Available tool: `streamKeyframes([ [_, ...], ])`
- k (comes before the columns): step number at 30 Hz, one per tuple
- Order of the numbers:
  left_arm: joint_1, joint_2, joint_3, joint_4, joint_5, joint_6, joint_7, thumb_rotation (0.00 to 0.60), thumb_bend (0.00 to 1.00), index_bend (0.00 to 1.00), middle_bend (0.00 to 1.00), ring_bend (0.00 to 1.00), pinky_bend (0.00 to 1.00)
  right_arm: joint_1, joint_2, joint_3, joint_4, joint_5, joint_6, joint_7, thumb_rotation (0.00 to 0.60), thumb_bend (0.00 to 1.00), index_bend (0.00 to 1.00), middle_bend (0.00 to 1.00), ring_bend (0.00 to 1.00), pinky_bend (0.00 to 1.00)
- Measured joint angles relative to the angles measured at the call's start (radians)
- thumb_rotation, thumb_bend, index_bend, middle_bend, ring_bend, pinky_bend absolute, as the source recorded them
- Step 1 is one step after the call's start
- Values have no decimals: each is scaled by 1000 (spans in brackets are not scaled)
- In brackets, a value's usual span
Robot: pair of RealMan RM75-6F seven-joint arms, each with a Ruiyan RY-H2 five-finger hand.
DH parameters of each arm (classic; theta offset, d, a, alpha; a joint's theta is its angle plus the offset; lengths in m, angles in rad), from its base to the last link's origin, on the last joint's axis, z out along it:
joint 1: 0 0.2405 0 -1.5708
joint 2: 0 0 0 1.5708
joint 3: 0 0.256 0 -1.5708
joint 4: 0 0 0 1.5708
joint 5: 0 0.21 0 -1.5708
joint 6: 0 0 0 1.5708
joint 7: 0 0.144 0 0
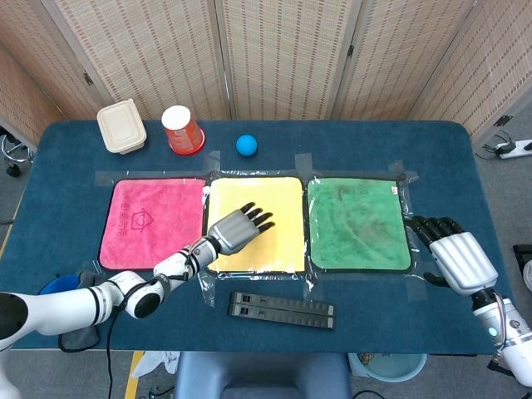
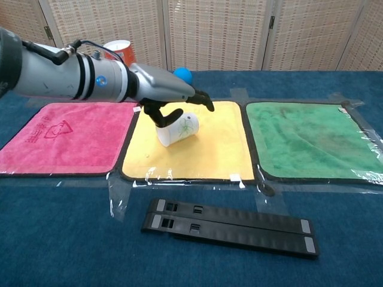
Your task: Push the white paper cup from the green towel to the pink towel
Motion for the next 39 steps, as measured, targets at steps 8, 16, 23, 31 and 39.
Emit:
streamKeyframes([
  [8, -118, -72, 69, 78, -203, 22, 107, 600, 926, 73, 24, 12, 0, -12, -2, 7, 24, -4, -5, 35, 600, 70, 118, 168, 168, 174],
  [16, -222, -138, 159, 135, -387, 74, 224, 600, 931, 102, 43, 21, 0, -27, -5, 10, 40, -15, 1, 64, 600, 70, 118, 168, 167, 174],
  [23, -282, -173, 220, 143, -493, 127, 309, 600, 937, 143, 89, 49, 0, -36, -8, 13, 45, -27, 5, 76, 600, 70, 118, 168, 167, 174],
  [31, -316, -196, 270, 143, -552, 171, 381, 600, 942, 212, 151, 95, 0, -47, -11, 16, 48, -34, 13, 87, 600, 70, 118, 168, 165, 174],
  [39, -319, -180, 296, 123, -594, 197, 402, 600, 943, 270, 222, 160, 0, -55, -16, 19, 57, -38, 15, 98, 600, 70, 118, 168, 165, 174],
])
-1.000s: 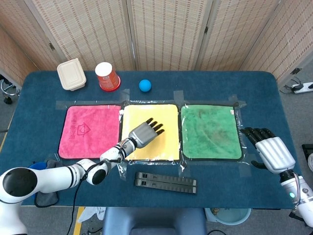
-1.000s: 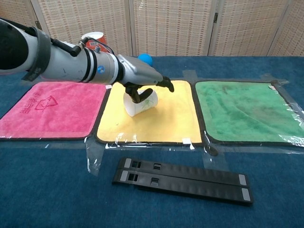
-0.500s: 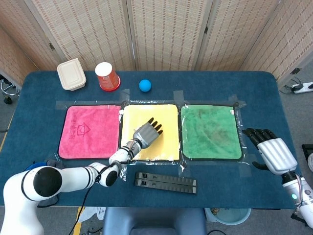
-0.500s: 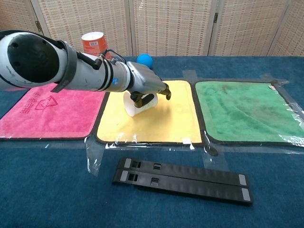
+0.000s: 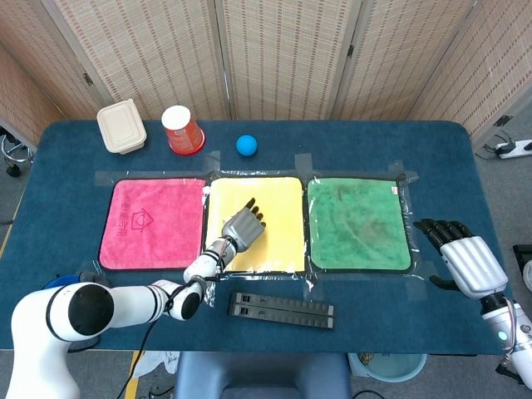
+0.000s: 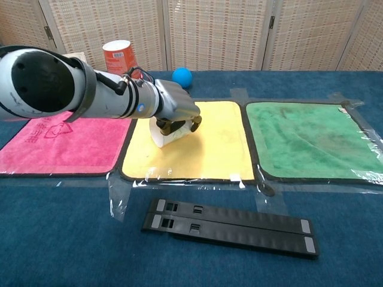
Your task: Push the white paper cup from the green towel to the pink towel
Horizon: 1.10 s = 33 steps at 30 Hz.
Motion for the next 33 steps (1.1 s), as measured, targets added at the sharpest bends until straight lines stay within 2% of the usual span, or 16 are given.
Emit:
streamKeyframes([
  [13, 27, 104, 60, -82, -22, 36, 15, 600, 943, 278, 231, 168, 0, -4, -10, 5, 3, -13, 1, 14, 600, 70, 118, 168, 162, 174],
  [25, 87, 198, 121, -96, -75, 55, 5, 600, 943, 280, 231, 169, 0, -13, -11, 7, -16, -39, 21, 5, 600, 71, 118, 168, 163, 174],
  [29, 106, 226, 119, -101, -73, 63, -17, 600, 945, 263, 231, 170, 0, -15, -14, 6, -20, -44, 22, 2, 600, 71, 118, 168, 162, 174],
  [33, 124, 244, 103, -118, -9, 78, -45, 600, 945, 221, 225, 149, 0, -14, -17, 6, -21, -49, 21, 0, 600, 70, 118, 168, 162, 175],
])
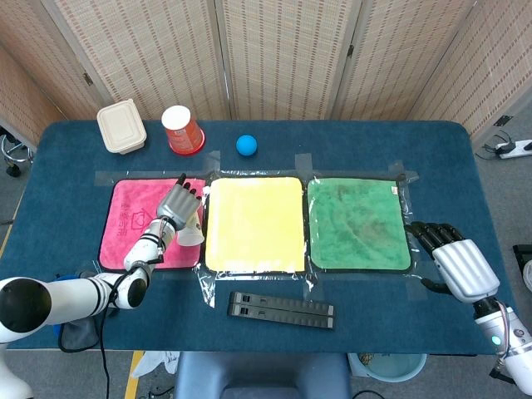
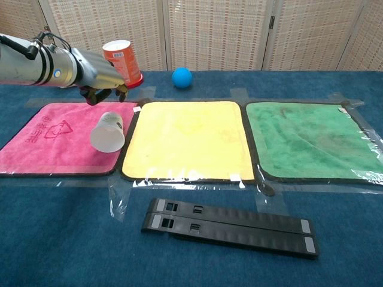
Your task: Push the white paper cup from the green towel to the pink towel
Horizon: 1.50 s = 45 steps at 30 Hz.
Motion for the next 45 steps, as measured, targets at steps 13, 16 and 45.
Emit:
streamKeyframes([
  [13, 41, 38, 12, -164, 192, 33, 26, 600, 946, 205, 183, 115, 0, 3, -20, 0, 22, -2, -11, 20, 600, 71, 117, 168, 162, 174],
  [16, 43, 33, 31, -175, 192, 44, 63, 600, 946, 221, 183, 115, 0, 5, -25, 0, 26, -6, -13, 24, 600, 71, 118, 168, 163, 174],
  [45, 91, 53, 69, -206, 115, 133, 159, 600, 946, 199, 194, 155, 0, 6, -23, -1, 33, -23, -5, 37, 600, 71, 118, 168, 159, 174],
])
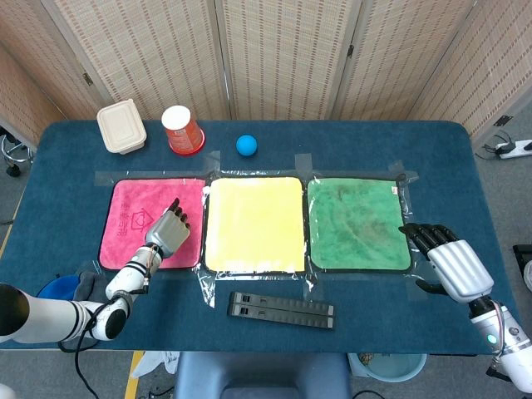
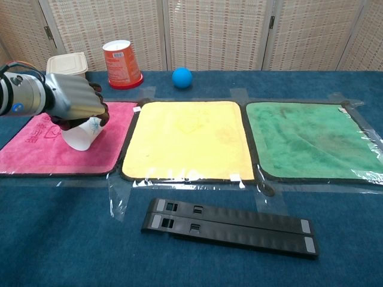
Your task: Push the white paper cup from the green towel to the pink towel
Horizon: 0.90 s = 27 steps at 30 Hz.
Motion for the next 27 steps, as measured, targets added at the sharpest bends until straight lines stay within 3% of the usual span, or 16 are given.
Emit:
streamKeyframes([
  [6, 71, 45, -77, 6, 106, 5, -232, 600, 945, 123, 176, 138, 0, -10, 26, -1, -7, 14, 4, 1, 600, 71, 118, 168, 161, 174],
  [12, 197, 114, -171, 14, 225, 22, -587, 600, 940, 112, 161, 125, 0, -18, 57, 4, -10, 46, 4, 17, 600, 71, 118, 155, 159, 174],
  [14, 262, 144, -195, 17, 267, 34, -694, 600, 869, 107, 152, 123, 0, -19, 73, 6, -12, 58, -2, 25, 600, 70, 118, 148, 157, 174],
  [20, 440, 223, -235, 7, 318, 98, -854, 600, 626, 103, 146, 116, 0, -25, 93, 8, -6, 80, -16, 61, 600, 71, 87, 124, 129, 134],
  [27, 604, 274, -251, -40, 394, 266, -940, 600, 600, 117, 146, 115, 0, -42, 68, -7, 26, 57, -2, 96, 600, 70, 68, 115, 116, 102],
])
